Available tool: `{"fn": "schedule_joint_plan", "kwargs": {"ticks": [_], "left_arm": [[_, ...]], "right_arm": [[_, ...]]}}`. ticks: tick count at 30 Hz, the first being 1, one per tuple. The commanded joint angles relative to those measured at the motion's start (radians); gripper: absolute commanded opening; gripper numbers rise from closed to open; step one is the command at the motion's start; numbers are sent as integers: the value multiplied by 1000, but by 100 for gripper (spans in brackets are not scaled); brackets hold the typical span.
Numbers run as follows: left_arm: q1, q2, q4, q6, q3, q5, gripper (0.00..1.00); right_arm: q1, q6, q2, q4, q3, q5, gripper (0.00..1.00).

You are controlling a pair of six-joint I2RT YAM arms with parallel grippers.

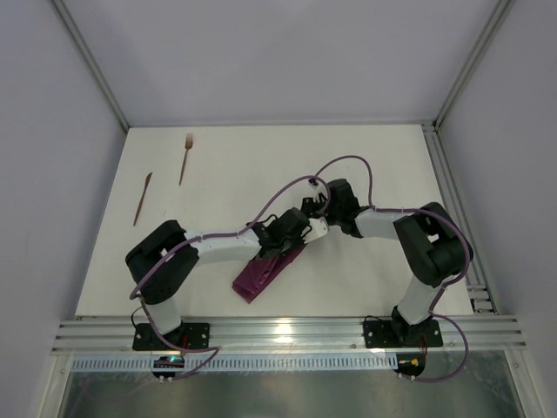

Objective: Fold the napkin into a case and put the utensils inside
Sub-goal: Stuff the top corner of the smaller-rectangle-folded napkin into the folded napkin.

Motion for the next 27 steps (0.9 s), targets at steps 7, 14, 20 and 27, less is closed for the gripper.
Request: {"fn": "schedule_joint_plan", "kwargs": {"ticks": [7,14,20,27], "left_arm": [[46,-132,46,21,-110,58,8],[74,-164,97,-16,-151,104,9],[150,-187,88,-70,-165,225,9],[176,-221,104,-71,-203,291,10]], "right_arm": [[-11,-108,-124,-105,51,63,45],[-1,-146,-203,-151,19,132,45],[80,-123,-308,28,-150,173,44],[241,-99,-314,259,-279,328,39]]}}
